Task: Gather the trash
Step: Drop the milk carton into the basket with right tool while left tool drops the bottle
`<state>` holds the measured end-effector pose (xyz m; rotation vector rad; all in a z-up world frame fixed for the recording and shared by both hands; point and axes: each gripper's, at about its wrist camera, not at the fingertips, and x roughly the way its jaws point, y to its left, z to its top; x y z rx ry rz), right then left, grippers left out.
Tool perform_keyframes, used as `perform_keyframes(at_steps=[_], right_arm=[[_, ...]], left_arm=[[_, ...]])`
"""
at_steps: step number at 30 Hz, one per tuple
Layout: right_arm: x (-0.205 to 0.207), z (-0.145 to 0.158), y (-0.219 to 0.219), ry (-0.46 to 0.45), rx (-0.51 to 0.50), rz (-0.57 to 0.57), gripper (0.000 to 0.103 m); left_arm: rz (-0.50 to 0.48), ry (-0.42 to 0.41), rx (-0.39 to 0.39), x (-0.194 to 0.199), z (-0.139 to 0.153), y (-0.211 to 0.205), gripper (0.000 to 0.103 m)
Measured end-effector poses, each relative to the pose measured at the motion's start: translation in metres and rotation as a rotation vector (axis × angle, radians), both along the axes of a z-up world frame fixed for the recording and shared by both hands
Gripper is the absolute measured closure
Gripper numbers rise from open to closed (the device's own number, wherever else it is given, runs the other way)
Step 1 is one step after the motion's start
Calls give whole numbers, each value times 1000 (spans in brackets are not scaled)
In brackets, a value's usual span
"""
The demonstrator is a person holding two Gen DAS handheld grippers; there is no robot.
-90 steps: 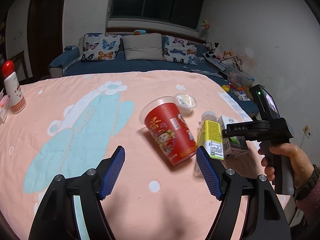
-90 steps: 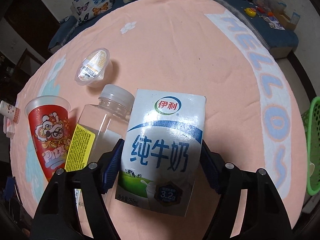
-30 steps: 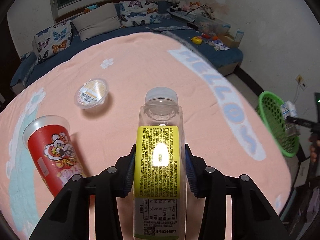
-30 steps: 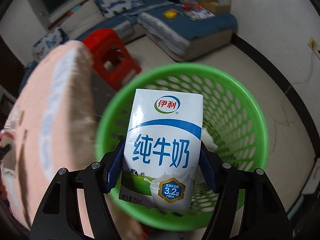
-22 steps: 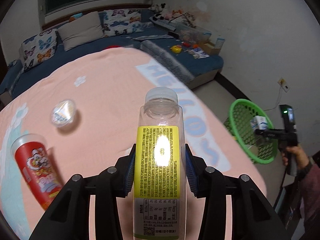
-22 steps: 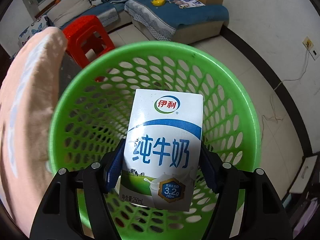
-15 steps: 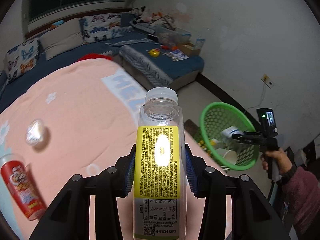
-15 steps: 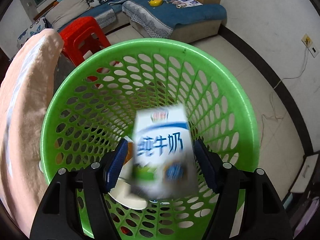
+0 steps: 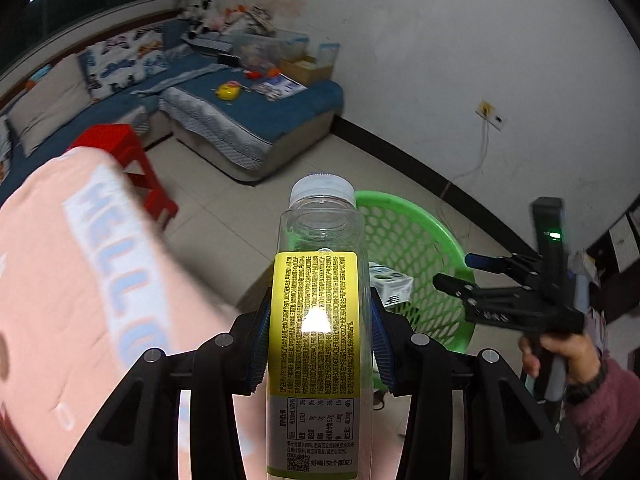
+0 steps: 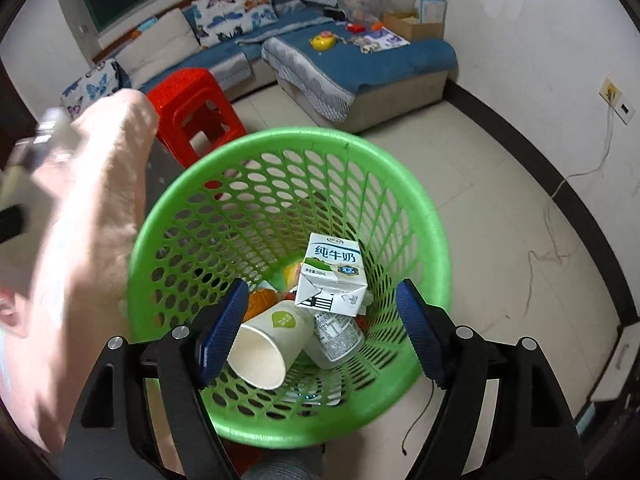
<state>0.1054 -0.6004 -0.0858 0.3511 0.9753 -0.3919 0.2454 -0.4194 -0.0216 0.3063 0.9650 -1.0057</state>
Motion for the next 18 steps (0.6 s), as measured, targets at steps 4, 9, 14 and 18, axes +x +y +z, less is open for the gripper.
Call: perform_keyframes(at_steps=[4, 9, 14, 18], right_arm=[[-14, 8, -3, -39, 11, -4, 27], [-30, 14, -6, -71, 0, -16, 27], [-40, 12, -12, -93, 11, -23, 26], [-43, 3, -15, -83, 21, -30, 26]], left_arm=[[-36, 8, 36, -4, -17, -39, 60], [-63, 5, 98, -6, -42, -85, 60], [-77, -16, 163, -8, -65, -112, 60], [-70, -7, 200, -5, -83, -126, 60]])
